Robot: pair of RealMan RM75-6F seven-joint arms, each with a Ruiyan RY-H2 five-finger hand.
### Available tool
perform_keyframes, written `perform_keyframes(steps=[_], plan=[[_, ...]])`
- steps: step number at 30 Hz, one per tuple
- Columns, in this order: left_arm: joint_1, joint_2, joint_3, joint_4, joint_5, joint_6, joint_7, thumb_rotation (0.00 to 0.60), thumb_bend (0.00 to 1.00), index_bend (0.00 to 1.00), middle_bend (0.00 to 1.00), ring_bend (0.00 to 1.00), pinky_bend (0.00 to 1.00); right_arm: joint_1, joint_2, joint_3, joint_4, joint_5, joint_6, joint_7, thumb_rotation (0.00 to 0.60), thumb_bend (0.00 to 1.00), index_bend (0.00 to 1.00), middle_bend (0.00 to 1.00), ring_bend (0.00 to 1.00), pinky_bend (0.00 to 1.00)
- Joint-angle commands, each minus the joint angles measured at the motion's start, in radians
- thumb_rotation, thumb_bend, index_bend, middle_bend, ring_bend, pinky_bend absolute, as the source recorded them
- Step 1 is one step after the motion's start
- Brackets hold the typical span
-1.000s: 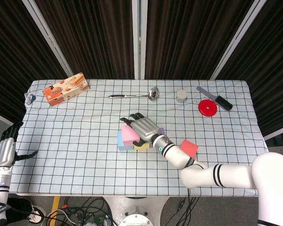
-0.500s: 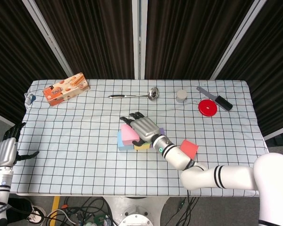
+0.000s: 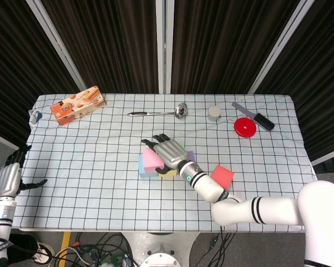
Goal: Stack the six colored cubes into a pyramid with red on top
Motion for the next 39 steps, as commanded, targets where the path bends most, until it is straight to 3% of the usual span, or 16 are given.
perform_keyframes(steps=[1,31,34,39], plan=[[0.000,0.000,0.000,0.000,0.000,0.000,0.001,0.600,0.00,0.08,0.03,0.00,0.04,0.001,-0.002,-0.002,0.000,0.005,0.002,-0.007,0.600,0.27,0.00,0.31,0.00,0.00],[0.004,-0.011,0.005,0.001,0.002,-0.006,0.035,0.600,0.00,0.08,0.03,0.00,0.03,-0.013,-0.010,0.001,0.020,0.002,-0.018,-0.006,0.600,0.27,0.00,0.31,0.00,0.00],[0.009,-0.009,0.008,-0.002,0.007,0.001,0.033,0.600,0.00,0.08,0.03,0.00,0.03,-0.014,-0.010,0.000,0.021,0.003,-0.021,-0.005,0.600,0.26,0.00,0.28,0.00,0.00],[0.010,-0.009,0.006,-0.002,0.004,-0.001,0.032,0.600,0.00,0.07,0.03,0.00,0.03,-0.018,-0.010,0.008,0.025,0.000,-0.033,0.011,0.600,0.20,0.00,0.15,0.00,0.00]])
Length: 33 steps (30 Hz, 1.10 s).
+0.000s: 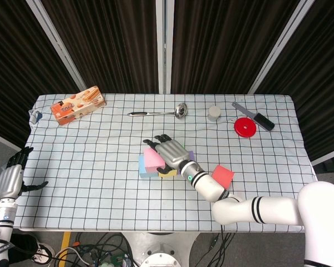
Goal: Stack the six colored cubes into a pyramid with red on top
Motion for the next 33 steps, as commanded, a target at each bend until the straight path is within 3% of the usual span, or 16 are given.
perform_keyframes(steps=[1,5,16,27,33], plan=[[0.000,0.000,-0.001,0.001,-0.002,-0.003,-0.002,0.600,0.00,0.07,0.03,0.00,0.03,-0.001,0.002,0.004,0.003,0.000,-0.013,0.008,0.600,0.19,0.00,0.13,0.00,0.00],[0.000,-0.001,-0.001,0.002,-0.004,-0.007,-0.005,0.600,0.00,0.08,0.03,0.00,0.03,-0.001,0.007,0.004,0.003,-0.005,-0.030,0.017,0.600,0.15,0.00,0.07,0.00,0.00],[0.001,0.001,-0.002,-0.004,0.001,-0.002,0.000,0.600,0.00,0.08,0.03,0.00,0.03,-0.015,0.035,0.015,-0.019,-0.051,-0.039,0.049,0.600,0.12,0.00,0.05,0.00,0.00],[-0.006,-0.001,-0.006,-0.011,-0.009,-0.012,0.023,0.600,0.00,0.08,0.03,0.00,0.04,-0.070,0.242,0.017,-0.131,-0.159,-0.046,0.070,0.600,0.04,0.00,0.01,0.00,0.00],[-0.013,-0.009,-0.004,-0.018,-0.008,-0.015,0.048,0.600,0.00,0.08,0.03,0.00,0.04,-0.088,0.266,-0.014,-0.118,-0.137,-0.085,0.096,0.600,0.04,0.00,0.04,0.00,0.00]])
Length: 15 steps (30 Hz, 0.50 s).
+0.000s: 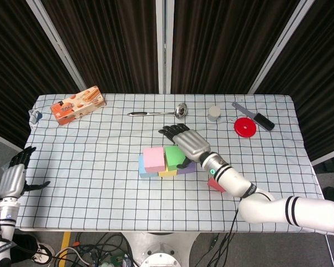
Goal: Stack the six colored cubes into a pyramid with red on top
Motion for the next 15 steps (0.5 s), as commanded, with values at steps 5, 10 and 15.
perform_keyframes(steps=[5,10,15], plan=[[-0.001,-0.006,0.002,-0.002,-0.009,-0.004,0.014,0.600,0.00,0.07,0.03,0.00,0.03,0.000,-0.001,-0.010,0.039,0.007,-0.060,0.040,0.600,0.05,0.00,0.07,0.00,0.00],[-0.002,-0.009,0.002,0.003,-0.010,-0.007,0.016,0.600,0.00,0.08,0.03,0.00,0.03,-0.002,-0.018,-0.023,0.055,-0.010,-0.054,0.037,0.600,0.10,0.00,0.16,0.00,0.00],[0.005,-0.011,0.009,0.005,-0.007,-0.002,0.015,0.600,0.00,0.08,0.03,0.00,0.03,-0.001,-0.041,-0.031,0.071,-0.011,-0.046,0.038,0.600,0.10,0.00,0.18,0.00,0.00]])
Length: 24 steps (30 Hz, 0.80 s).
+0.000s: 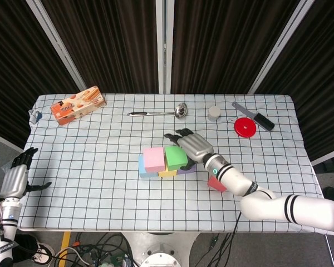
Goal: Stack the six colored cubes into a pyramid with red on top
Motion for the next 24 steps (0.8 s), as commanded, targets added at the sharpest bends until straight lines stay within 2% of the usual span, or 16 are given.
perform_keyframes(steps=[1,11,24], plan=[[0.007,0.001,0.006,-0.002,0.005,0.007,-0.001,0.600,0.00,0.08,0.03,0.00,0.03,0.000,-0.011,-0.005,0.009,-0.001,0.004,0.000,0.600,0.10,0.00,0.19,0.00,0.00],[0.003,-0.003,0.004,0.011,0.002,-0.006,-0.015,0.600,0.00,0.08,0.03,0.00,0.04,0.002,-0.035,-0.009,0.023,0.011,0.032,-0.012,0.600,0.22,0.00,0.30,0.00,0.00],[0.009,-0.002,0.010,0.008,0.011,0.001,-0.019,0.600,0.00,0.08,0.03,0.00,0.03,-0.009,-0.015,-0.005,-0.015,-0.003,0.059,-0.019,0.600,0.23,0.00,0.32,0.00,0.00]])
